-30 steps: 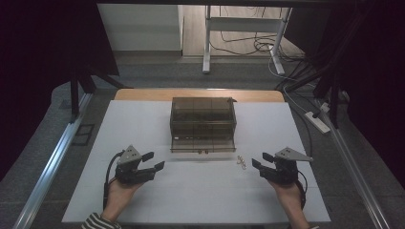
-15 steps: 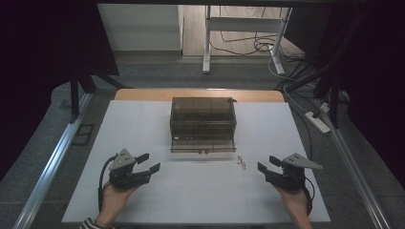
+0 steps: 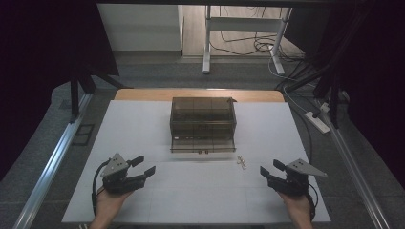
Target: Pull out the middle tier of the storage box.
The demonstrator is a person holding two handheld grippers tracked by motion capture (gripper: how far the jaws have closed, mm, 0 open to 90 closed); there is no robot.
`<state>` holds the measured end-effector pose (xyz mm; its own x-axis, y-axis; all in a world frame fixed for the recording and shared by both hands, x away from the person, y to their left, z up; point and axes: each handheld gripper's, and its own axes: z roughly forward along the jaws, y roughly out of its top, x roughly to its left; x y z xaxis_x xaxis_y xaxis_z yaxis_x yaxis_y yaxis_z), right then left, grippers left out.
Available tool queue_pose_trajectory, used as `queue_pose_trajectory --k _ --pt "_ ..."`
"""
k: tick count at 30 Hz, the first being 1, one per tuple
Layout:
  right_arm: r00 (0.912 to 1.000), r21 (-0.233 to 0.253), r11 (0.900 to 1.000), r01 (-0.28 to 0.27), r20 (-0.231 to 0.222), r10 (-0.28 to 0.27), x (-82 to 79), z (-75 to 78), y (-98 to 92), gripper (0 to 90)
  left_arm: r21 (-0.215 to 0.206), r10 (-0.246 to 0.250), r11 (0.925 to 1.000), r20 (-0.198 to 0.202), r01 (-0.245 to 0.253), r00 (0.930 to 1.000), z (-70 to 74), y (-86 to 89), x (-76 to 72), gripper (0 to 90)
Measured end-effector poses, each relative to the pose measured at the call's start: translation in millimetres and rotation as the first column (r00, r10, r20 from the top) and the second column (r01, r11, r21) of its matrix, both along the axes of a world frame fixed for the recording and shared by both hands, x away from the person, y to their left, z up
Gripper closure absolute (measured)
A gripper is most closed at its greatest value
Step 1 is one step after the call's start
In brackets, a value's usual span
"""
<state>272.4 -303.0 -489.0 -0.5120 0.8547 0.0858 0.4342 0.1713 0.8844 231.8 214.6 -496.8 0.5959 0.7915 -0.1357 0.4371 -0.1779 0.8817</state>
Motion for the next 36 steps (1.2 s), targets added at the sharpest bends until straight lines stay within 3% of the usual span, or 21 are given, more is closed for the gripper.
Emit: queue_pose_trajectory --k 26,36 --pt "0.9989 0.022 1.0 0.019 0.041 -0.02 -22.7 -4.2 -15.0 32.4 -0.036 0.064 0.9974 0.034 -0.063 0.9973 -9.9 23.1 -25.6 35.6" --pt "0.9975 0.015 0.999 0.042 0.057 -0.043 -30.6 -9.7 -22.4 32.5 -0.015 0.09 0.9959 0.052 -0.089 0.9946 -16.4 27.9 -33.5 34.9"
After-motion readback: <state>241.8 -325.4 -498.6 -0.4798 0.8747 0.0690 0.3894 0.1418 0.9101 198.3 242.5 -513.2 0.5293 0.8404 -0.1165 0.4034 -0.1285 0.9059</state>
